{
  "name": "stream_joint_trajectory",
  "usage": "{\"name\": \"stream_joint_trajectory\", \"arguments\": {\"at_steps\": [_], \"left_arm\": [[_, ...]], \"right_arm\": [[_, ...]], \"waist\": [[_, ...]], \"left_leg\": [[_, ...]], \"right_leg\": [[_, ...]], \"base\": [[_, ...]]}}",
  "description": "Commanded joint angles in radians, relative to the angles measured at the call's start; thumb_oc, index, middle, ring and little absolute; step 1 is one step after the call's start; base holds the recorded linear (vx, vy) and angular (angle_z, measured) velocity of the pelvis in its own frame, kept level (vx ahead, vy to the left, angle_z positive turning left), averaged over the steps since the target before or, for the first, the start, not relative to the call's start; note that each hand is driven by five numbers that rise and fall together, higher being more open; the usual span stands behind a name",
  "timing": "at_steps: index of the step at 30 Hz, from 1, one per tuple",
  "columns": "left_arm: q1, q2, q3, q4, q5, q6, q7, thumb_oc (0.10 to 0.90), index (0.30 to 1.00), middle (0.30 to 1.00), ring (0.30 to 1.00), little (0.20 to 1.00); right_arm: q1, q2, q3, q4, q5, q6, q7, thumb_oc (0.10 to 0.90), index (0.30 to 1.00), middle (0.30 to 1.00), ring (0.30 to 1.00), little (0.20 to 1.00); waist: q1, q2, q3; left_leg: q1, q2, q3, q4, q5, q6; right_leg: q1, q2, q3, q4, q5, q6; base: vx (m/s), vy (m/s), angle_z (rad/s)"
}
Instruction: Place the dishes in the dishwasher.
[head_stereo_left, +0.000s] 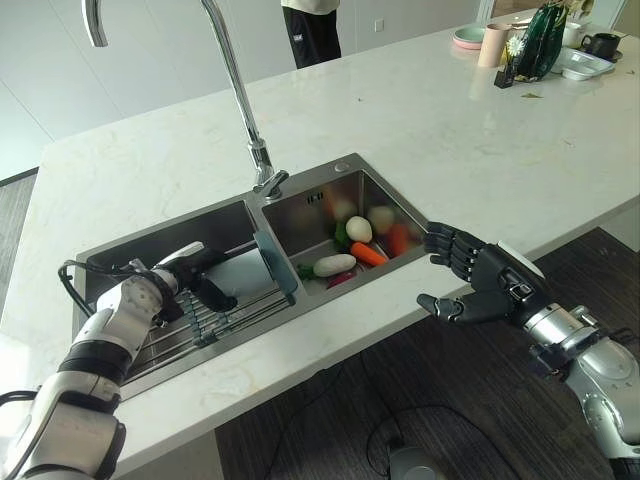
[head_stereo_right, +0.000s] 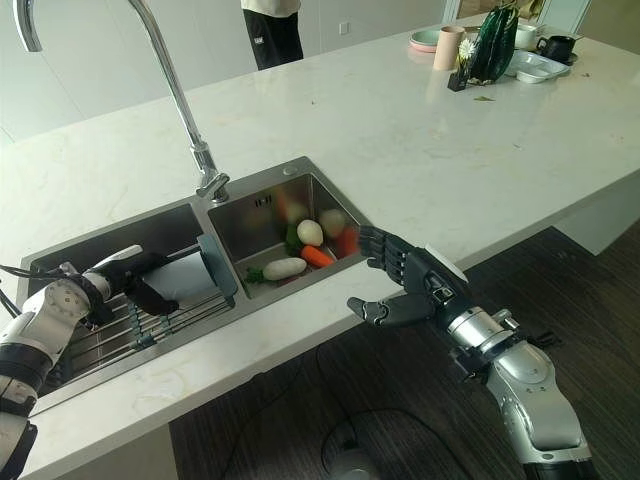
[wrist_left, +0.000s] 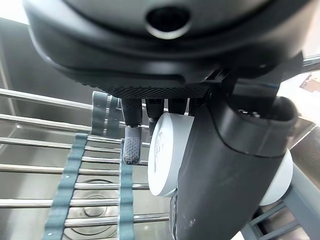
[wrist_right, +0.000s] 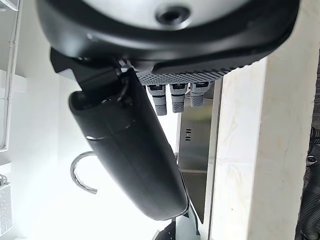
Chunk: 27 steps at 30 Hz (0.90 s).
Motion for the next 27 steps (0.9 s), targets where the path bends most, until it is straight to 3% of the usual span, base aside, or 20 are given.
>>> {"name": "stream_joint_trajectory", "arguments": {"at_steps": [1,10,19,21,23,27], "left_arm": [[-0.063,0.076,0.084,-0.104,-0.054,-0.072,0.107,0.4,0.3,0.3,0.3,0.3],[0.122,0.07,0.298,-0.395,-0.142,-0.074,0.182,0.4,0.3,0.3,0.3,0.3],[0.349,0.01,0.505,-0.638,-0.145,-0.1,0.338,0.4,0.3,0.3,0.3,0.3],[0.383,-0.011,0.536,-0.673,-0.174,-0.136,0.382,0.4,0.3,0.3,0.3,0.3],[0.435,-0.09,0.588,-0.75,-0.267,-0.252,0.515,0.4,0.3,0.3,0.3,0.3],[0.54,-0.245,0.627,-0.891,-0.218,-0.352,0.581,0.4,0.3,0.3,0.3,0.3]], "right_arm": [[-0.066,-0.014,-0.051,-0.088,0.045,-0.111,-0.016,0.8,0.9,0.9,0.9,0.9],[-0.027,0.034,-0.103,-0.107,0.016,-0.109,-0.031,0.8,0.9,0.9,0.9,0.9],[-0.009,0.087,-0.124,-0.146,-0.017,-0.088,-0.078,0.8,0.9,0.9,0.9,0.9],[-0.007,0.094,-0.128,-0.151,-0.012,-0.089,-0.084,0.8,0.9,0.9,0.9,0.9],[0.006,0.121,-0.127,-0.158,-0.014,-0.103,-0.089,0.8,0.9,0.9,0.9,0.9],[0.032,0.17,-0.115,-0.186,-0.034,-0.146,-0.109,0.8,0.9,0.9,0.9,0.9]], "waist": [[0.015,0.002,-0.089],[0.063,-0.011,-0.081],[0.123,-0.023,-0.076],[0.131,-0.027,-0.075],[0.149,-0.038,-0.075],[0.179,-0.057,-0.079]], "left_leg": [[-0.014,0.04,-0.058,0.114,-0.143,-0.024],[-0.028,0.037,-0.084,0.114,-0.133,-0.026],[-0.048,0.029,-0.124,0.114,-0.125,-0.029],[-0.049,0.029,-0.13,0.114,-0.124,-0.03],[-0.052,0.028,-0.145,0.114,-0.121,-0.031],[-0.058,0.032,-0.168,0.114,-0.118,-0.037]], "right_leg": [[0.002,-0.017,-0.043,0.064,-0.083,0.078],[0.004,-0.028,-0.067,0.064,-0.084,0.073],[0.009,-0.043,-0.105,0.064,-0.091,0.065],[0.011,-0.045,-0.112,0.064,-0.093,0.063],[0.018,-0.05,-0.129,0.064,-0.098,0.059],[0.025,-0.045,-0.15,0.064,-0.11,0.043]], "base": [[0.0,0.0,0.0],[-0.01,-0.013,0.05],[-0.01,-0.036,0.12],[0.0,-0.06,0.17],[0.01,-0.128,0.22],[0.02,-0.171,0.23]]}}
